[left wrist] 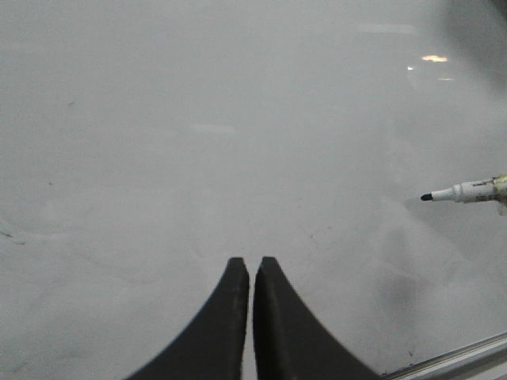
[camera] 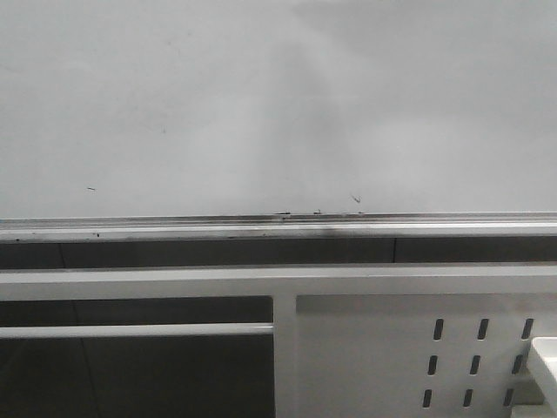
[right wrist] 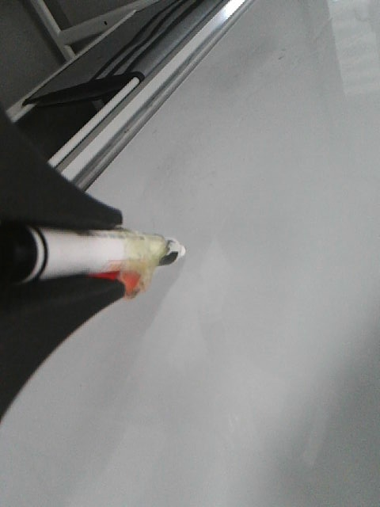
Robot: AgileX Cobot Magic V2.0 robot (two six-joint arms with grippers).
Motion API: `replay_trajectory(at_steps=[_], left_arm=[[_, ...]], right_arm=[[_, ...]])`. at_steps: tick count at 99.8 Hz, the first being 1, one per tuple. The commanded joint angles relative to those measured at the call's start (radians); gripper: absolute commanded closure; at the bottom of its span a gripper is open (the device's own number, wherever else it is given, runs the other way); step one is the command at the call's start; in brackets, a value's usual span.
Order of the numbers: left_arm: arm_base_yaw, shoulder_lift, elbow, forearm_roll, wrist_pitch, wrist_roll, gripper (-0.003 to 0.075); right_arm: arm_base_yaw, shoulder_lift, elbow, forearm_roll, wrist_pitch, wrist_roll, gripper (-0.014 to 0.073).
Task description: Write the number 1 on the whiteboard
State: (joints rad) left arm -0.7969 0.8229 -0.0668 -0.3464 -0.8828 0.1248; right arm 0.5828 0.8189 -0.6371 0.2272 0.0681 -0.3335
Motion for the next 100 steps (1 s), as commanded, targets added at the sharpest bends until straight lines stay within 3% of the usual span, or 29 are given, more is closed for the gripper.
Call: replay_trajectory(at_steps=[1, 30, 78, 100], left_arm=[[-0.003, 0.001, -0.022, 0.005, -0.078, -0.008, 0.0740], [-0.003, 0.001, -0.022, 0.005, -0.078, -0.008, 0.0740], [-0.003, 0.001, -0.022, 0.005, -0.078, -0.008, 0.0740], [-0.003, 0.001, -0.022, 0.089, -0.073, -0.008, 0.0740]], right_arm=[[-0.006, -0.003, -0.029, -0.010, -0.104, -0.002, 0.0663], [-0.055, 0.012, -0.036, -0.010, -0.116, -0.002, 0.0663], [-0.074, 0.230, -0.029, -0.010, -0.091, -0.002, 0.0663], [0.019, 0.149, -0.031, -0.005, 0.026, -0.002, 0.0665]])
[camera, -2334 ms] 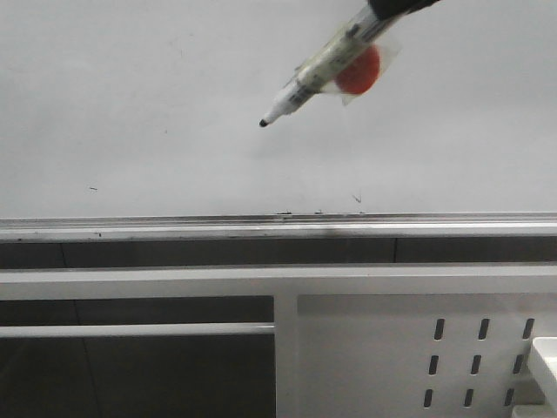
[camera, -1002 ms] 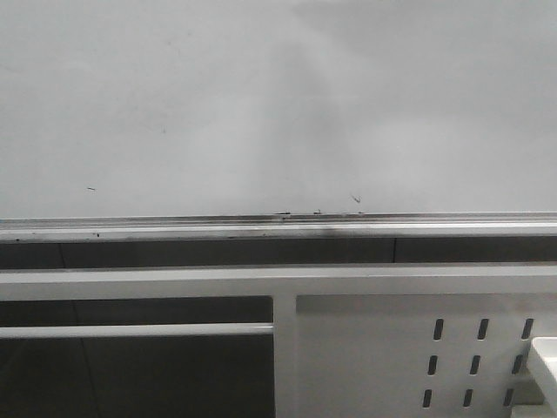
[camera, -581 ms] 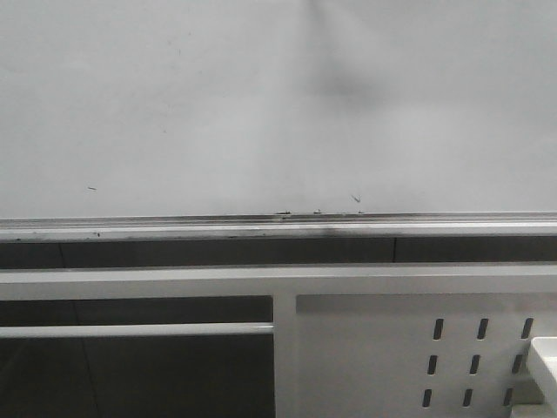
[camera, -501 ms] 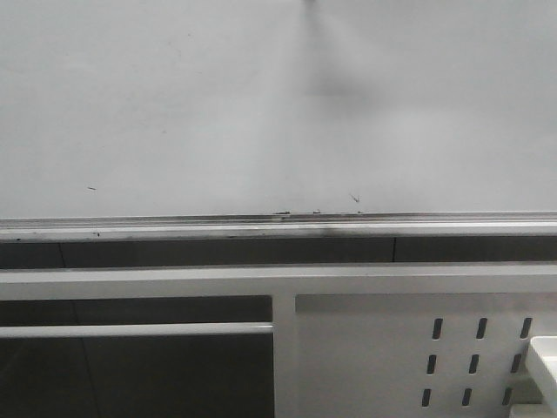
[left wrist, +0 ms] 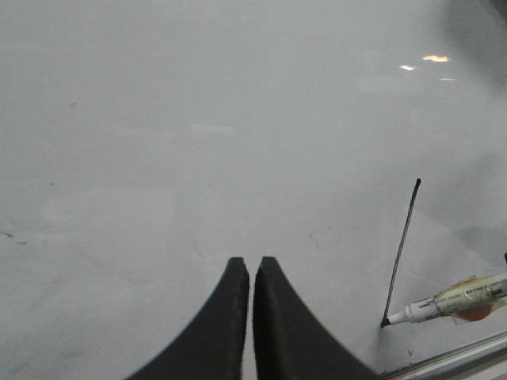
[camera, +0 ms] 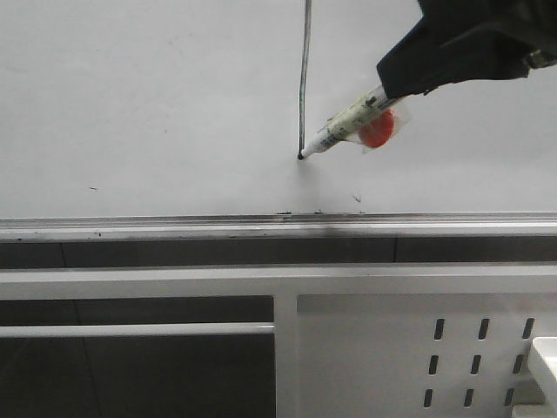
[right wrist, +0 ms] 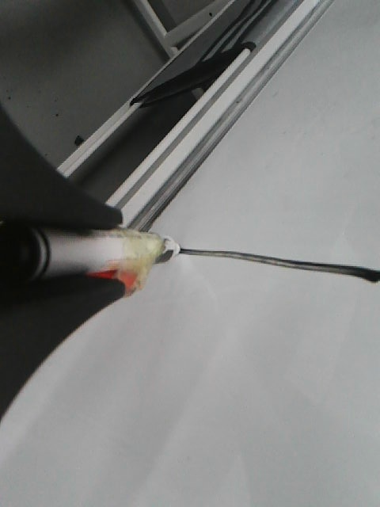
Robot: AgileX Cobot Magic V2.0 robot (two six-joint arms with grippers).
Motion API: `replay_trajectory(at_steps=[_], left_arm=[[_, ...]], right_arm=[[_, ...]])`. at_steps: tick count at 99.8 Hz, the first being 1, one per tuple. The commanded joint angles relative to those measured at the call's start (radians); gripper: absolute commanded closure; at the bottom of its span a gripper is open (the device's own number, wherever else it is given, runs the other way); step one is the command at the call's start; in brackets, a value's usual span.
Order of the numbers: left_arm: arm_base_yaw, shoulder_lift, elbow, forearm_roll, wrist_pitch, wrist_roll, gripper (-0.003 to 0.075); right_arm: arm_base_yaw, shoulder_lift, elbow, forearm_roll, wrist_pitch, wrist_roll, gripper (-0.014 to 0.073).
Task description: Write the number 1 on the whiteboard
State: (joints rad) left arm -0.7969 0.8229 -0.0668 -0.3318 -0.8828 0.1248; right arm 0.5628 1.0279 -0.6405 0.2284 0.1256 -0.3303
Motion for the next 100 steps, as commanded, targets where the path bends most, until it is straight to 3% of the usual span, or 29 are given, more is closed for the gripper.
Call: replay_trajectory(at_steps=[1, 34, 43, 51, 61, 67, 100], left_arm=[[-0.003, 0.001, -0.022, 0.093, -0.073, -0.008, 0.0740], [-0.003, 0.145, -0.063, 0.521, 0.037, -0.008, 0.0737], [-0.003, 0.221, -0.088, 0.613, 0.035, -0.008, 0.0687], [-0.003, 0.285, -0.107, 0.640, 0.031, -0.008, 0.0577], [-0.003, 0.359, -0.124, 0.636, -0.018, -0.008, 0.0386], [-0.003, 0.394, -0.130, 0.619, -0.052, -0.006, 0.0325], [-0.003, 0.490, -0.177, 0.617, -0.084, 0.022, 0.0334]], right_arm=[[0.043, -0.068, -0.028, -0.006, -0.021, -0.005, 0.0665], [0.164, -0.059, -0.061, -0.012, 0.223, -0.007, 0.0664], [0.173, -0.024, -0.110, -0.018, 0.297, -0.009, 0.0664], [0.173, 0.018, -0.158, -0.022, 0.354, -0.024, 0.0664], [0.173, 0.063, -0.204, -0.030, 0.385, -0.025, 0.0664], [0.173, 0.082, -0.229, -0.030, 0.395, -0.025, 0.0664], [0.188, 0.098, -0.317, -0.004, 0.440, -0.025, 0.0664]])
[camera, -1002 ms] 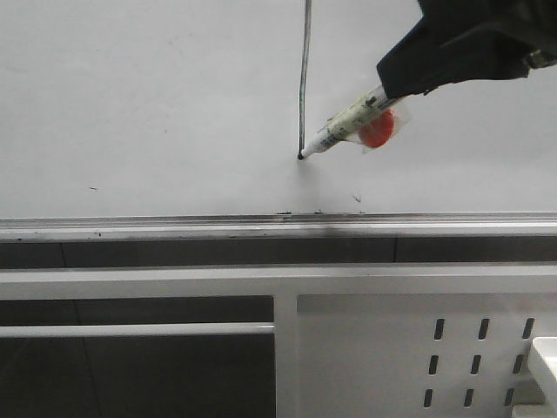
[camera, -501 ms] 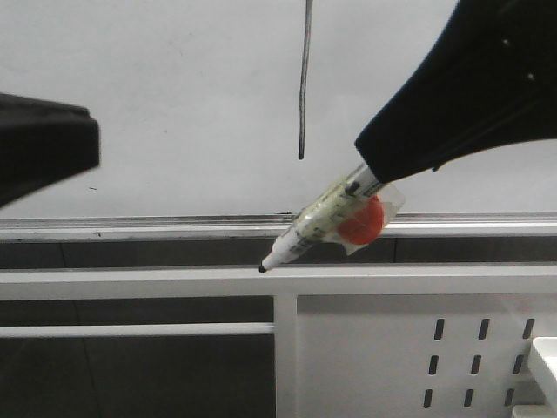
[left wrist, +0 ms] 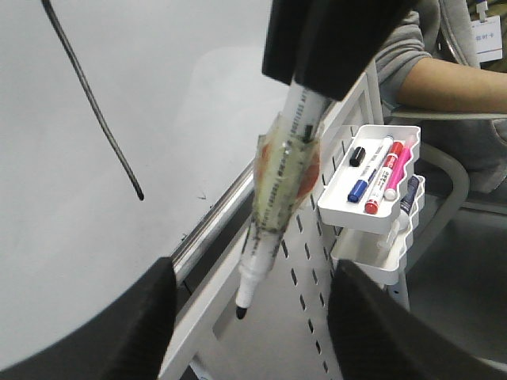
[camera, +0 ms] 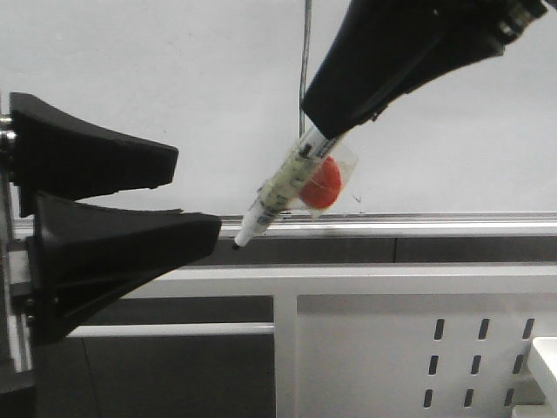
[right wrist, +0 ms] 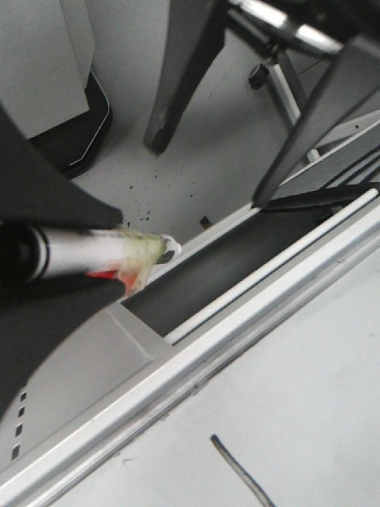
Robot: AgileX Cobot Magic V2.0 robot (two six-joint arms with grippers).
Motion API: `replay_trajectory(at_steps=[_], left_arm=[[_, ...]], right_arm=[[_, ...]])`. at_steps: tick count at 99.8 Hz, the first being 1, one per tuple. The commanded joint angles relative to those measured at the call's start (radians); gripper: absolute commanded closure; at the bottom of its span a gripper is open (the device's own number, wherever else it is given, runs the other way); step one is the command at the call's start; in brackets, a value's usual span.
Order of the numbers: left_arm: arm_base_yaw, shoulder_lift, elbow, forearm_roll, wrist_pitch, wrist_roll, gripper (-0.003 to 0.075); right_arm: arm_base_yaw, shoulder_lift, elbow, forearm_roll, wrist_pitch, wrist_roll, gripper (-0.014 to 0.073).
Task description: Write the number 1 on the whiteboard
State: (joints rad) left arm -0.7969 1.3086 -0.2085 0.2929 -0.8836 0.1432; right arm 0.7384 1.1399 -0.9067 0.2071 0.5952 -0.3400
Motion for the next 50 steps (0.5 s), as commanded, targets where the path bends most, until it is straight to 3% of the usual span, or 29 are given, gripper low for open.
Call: replay_trajectory(at_steps=[1, 17, 50], left_arm=[[-0.003, 0.005, -0.035, -0.007, -0.083, 0.003, 0.0336], [-0.003, 0.038, -0.055, -0.007, -0.085, 0.005, 0.0374], [-0.003, 0.050, -0.057, -0.003, -0.106, 0.005, 0.0374]], right_arm=[[0.015, -0.014, -0.053, 0.017, -0.028, -0.016, 0.0664], [0.059, -0.007, -0.062, 0.017, -0.030, -0.016, 0.0664], [0.065, -0.005, -0.062, 0.019, -0.035, -0.016, 0.0664]])
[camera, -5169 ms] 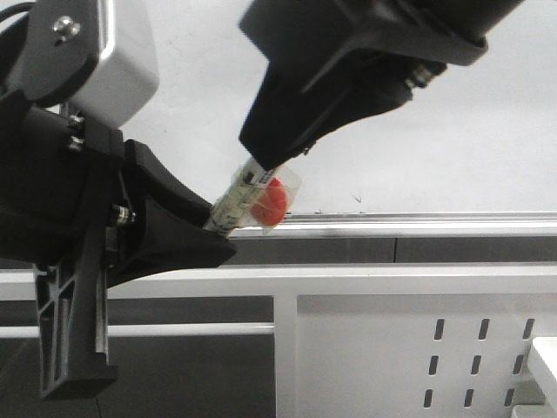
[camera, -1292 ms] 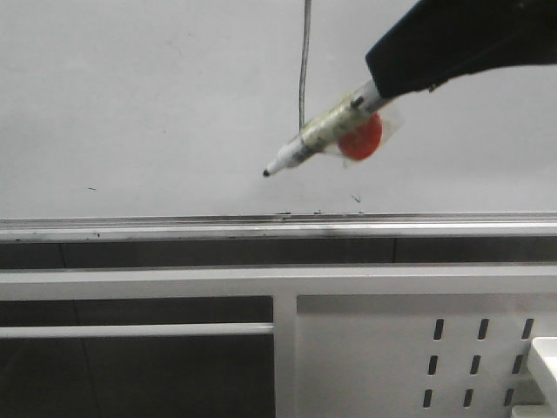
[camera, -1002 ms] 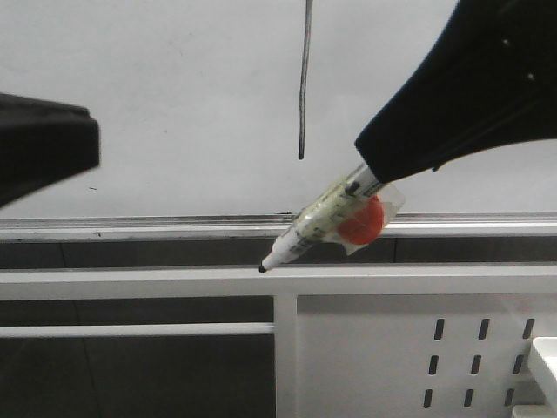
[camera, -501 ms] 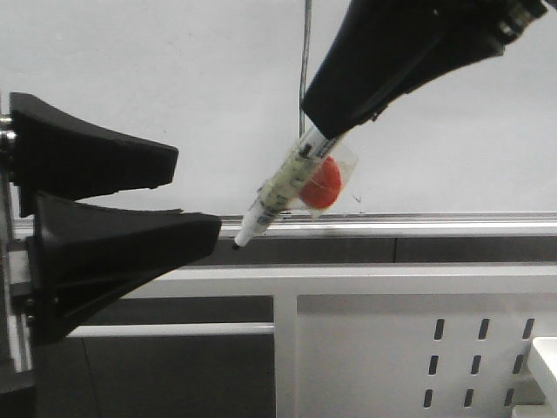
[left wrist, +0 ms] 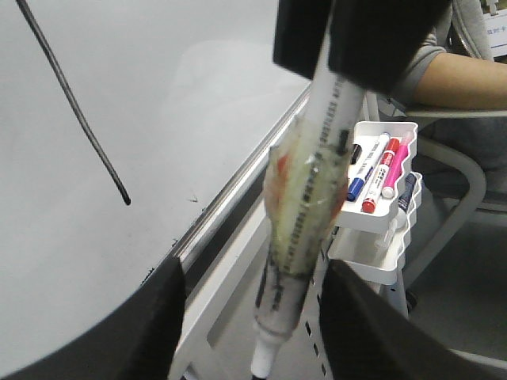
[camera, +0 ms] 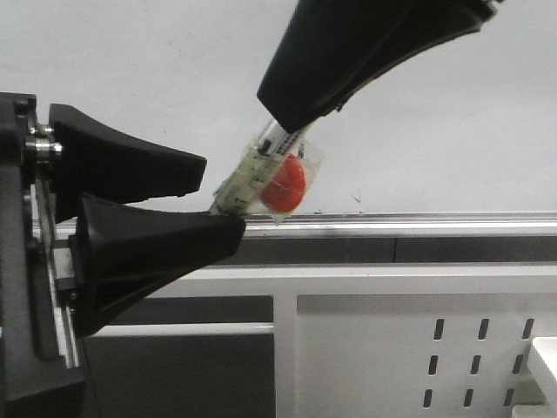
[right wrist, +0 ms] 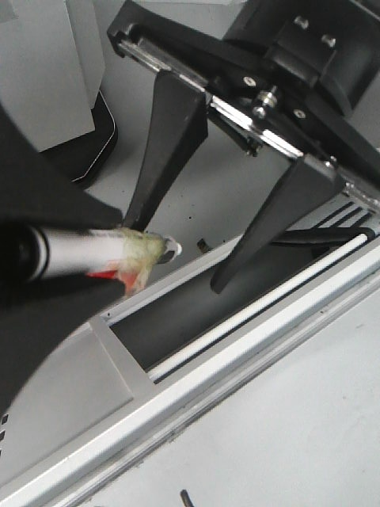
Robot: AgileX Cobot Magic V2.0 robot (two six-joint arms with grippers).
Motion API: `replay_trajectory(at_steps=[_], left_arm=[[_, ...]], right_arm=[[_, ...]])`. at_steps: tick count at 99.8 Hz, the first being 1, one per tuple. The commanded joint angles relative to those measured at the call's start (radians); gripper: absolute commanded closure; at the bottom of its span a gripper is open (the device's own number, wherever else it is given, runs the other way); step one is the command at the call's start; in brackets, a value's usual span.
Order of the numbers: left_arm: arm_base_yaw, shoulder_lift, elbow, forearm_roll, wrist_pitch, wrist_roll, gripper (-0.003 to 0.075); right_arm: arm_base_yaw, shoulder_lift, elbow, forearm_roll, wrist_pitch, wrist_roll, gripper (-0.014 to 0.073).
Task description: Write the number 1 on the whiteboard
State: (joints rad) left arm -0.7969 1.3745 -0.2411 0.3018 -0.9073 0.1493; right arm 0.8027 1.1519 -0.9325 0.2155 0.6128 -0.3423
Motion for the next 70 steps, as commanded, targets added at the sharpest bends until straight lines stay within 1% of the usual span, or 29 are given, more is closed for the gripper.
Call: replay_trajectory(at_steps=[1, 20, 38, 57, 61, 64, 70], left_arm=[[-0.003, -0.016, -0.024, -0.012, -0.081, -0.001, 0.0374], [-0.003, -0.016, -0.024, -0.012, -0.078, -0.001, 0.0374], [-0.003, -0.016, -0.024, -0.012, -0.077, -0.001, 0.0374], [-0.003, -0.016, -0.024, -0.005, -0.077, -0.001, 0.0377], [-0.003, -0.016, -0.024, 0.001, -0.077, -0.001, 0.0401], [-0.003, -0.016, -0.024, 0.011, -0.077, -0.001, 0.0433], [-0.003, -0.016, -0.024, 0.032, -0.077, -0.001, 0.0551]], right_arm=[[0.001, -0.017, -0.036, 0.010, -0.053, -0.013, 0.0664], [0.003, -0.017, -0.036, 0.028, -0.053, -0.013, 0.0664], [0.033, -0.017, -0.036, 0.030, -0.064, -0.013, 0.0664], [0.032, -0.017, -0.036, 0.030, -0.071, -0.013, 0.0664], [0.032, -0.017, -0.036, 0.030, -0.071, -0.013, 0.0664], [0.032, -0.017, -0.036, 0.030, -0.071, -0.013, 0.0664], [0.032, -0.017, -0.036, 0.030, -0.071, -0.013, 0.0664]])
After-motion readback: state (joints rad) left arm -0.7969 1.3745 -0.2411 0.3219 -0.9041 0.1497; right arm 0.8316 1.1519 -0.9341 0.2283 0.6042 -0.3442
